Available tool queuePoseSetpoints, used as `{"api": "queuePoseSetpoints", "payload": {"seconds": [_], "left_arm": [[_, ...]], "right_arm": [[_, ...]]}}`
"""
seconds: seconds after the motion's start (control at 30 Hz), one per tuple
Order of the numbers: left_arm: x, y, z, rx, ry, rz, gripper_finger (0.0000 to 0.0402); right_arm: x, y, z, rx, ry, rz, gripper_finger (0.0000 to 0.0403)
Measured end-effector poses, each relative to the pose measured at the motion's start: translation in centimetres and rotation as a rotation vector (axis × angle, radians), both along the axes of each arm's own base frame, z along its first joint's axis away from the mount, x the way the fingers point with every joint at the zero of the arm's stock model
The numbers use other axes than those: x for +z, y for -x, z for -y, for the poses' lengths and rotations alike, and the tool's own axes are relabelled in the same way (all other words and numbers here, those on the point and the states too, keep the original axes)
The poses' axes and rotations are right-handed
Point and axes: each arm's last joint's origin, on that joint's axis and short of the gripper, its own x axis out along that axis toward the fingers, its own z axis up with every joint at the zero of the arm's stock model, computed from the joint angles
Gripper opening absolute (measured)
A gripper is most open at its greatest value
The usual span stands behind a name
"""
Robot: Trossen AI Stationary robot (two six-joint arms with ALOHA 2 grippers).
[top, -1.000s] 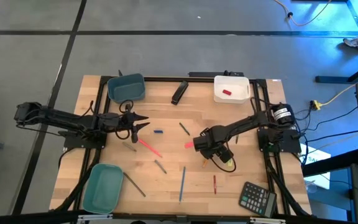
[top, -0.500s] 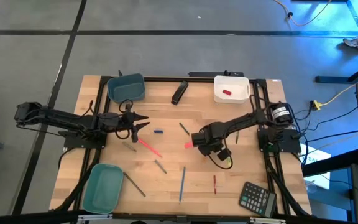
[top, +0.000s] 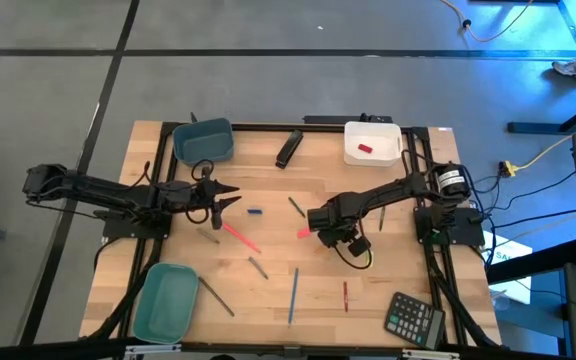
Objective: Sort crayons/erasers/pens/pencils in bins
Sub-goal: Put the yellow pencil into the blue bin
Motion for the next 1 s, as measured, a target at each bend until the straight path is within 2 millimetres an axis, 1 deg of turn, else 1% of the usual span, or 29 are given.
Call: {"api": "queuePoseSetpoints", "payload": {"seconds": [0.13, 0.2, 0.27, 0.37, 0.43, 0.57, 0.67, 0.73, 0.8, 0.87, 1.0], "left_arm": [[0.0, 0.0, 0.0, 0.000, 0.000, 0.001, 0.0112], [0.0, 0.0, 0.0, 0.000, 0.000, 0.001, 0.0112], [0.0, 0.0, 0.0, 0.000, 0.000, 0.001, 0.0112], [0.0, 0.0, 0.0, 0.003, -0.002, 0.002, 0.0112], [0.0, 0.0, 0.0, 0.015, -0.004, 0.001, 0.0112], [0.0, 0.0, -0.1, 0.046, -0.012, 0.002, 0.0112], [0.1, 0.1, -0.3, 0.096, -0.021, 0.005, 0.0112], [0.2, 0.2, -0.4, 0.154, -0.022, 0.020, 0.0112], [0.5, 0.5, -0.6, 0.233, -0.015, 0.051, 0.0112], [0.8, 0.7, -0.7, 0.286, -0.017, 0.081, 0.0112], [1.7, 1.3, -0.8, 0.331, -0.020, 0.147, 0.0112]], "right_arm": [[1.2, -0.4, 0.1, 0.002, -0.004, 0.048, 0.0043], [2.3, -1.3, 0.4, -0.008, -0.010, 0.130, 0.0043], [3.4, -1.5, 1.0, -0.024, -0.012, 0.167, 0.0043], [3.7, -2.1, 2.0, -0.052, -0.046, 0.236, 0.0043], [4.4, -2.5, 2.9, -0.077, -0.066, 0.300, 0.0043], [4.8, -3.7, 5.1, -0.133, -0.061, 0.437, 0.0043], [5.5, -5.1, 7.1, -0.178, -0.048, 0.617, 0.0043], [6.4, -6.2, 8.5, -0.219, -0.029, 0.771, 0.0043], [7.5, -7.1, 10.2, -0.330, -0.002, 0.940, 0.0043], [8.6, -7.6, 12.0, -0.455, 0.001, 1.083, 0.0043], [10.4, -8.4, 15.2, -0.614, -0.012, 1.230, 0.0043]]}}
